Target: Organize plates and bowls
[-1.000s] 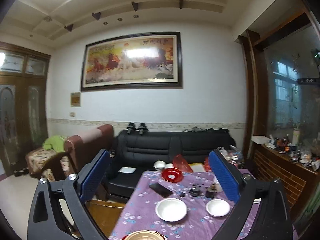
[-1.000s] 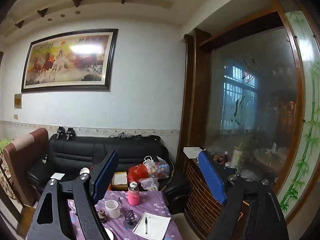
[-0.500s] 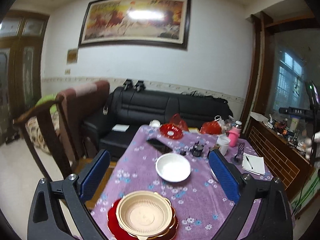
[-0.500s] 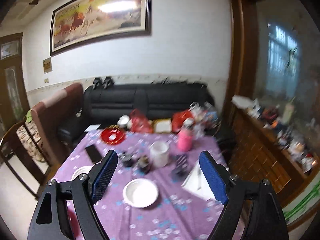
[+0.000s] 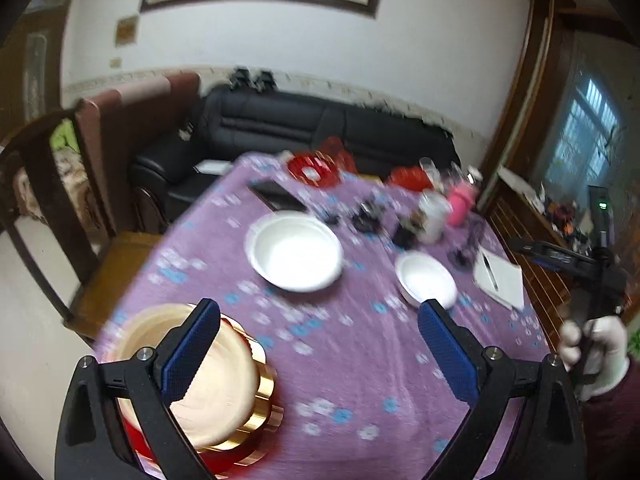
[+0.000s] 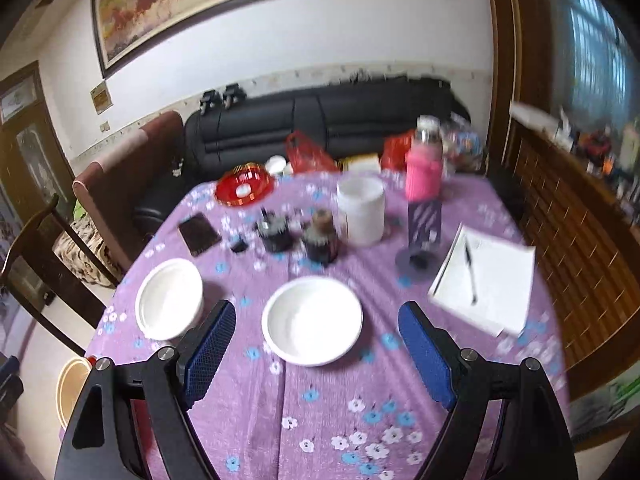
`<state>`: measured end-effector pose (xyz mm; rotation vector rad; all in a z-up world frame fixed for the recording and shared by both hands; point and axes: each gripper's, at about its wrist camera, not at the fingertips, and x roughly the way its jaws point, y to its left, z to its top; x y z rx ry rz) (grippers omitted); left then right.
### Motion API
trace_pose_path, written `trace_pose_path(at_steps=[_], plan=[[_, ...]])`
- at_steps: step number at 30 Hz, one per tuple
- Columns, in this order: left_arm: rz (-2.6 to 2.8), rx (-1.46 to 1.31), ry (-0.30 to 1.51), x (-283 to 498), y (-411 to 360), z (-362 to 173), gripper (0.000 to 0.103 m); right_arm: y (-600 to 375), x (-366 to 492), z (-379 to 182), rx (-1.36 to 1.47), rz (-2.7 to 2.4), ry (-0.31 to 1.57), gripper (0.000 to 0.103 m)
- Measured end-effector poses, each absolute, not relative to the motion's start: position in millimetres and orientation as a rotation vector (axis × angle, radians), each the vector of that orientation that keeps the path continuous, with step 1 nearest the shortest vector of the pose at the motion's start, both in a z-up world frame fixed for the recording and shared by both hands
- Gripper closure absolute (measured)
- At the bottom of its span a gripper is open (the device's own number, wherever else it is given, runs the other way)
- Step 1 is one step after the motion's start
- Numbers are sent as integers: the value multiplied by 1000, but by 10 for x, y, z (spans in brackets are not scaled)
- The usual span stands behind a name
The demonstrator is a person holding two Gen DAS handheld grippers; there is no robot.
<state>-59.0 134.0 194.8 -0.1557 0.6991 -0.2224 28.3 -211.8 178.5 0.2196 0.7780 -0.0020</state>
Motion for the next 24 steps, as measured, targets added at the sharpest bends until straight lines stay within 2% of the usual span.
trace_pose_path(at_steps=[5, 10, 18, 24], plan=[[-335, -55, 808, -523, 610, 1615, 4, -2398, 374, 1248, 329, 8, 865, 18], [-359, -9, 816, -442, 425, 1562, 4, -2563, 364, 1096, 373, 12, 885, 18], [-185, -121, 817, 223, 1195, 1801, 4, -2155, 629, 1135, 395, 102, 871, 17], [-91, -265, 903, 706, 1846, 1617, 4, -1451, 946, 1005, 415, 225, 896, 17]])
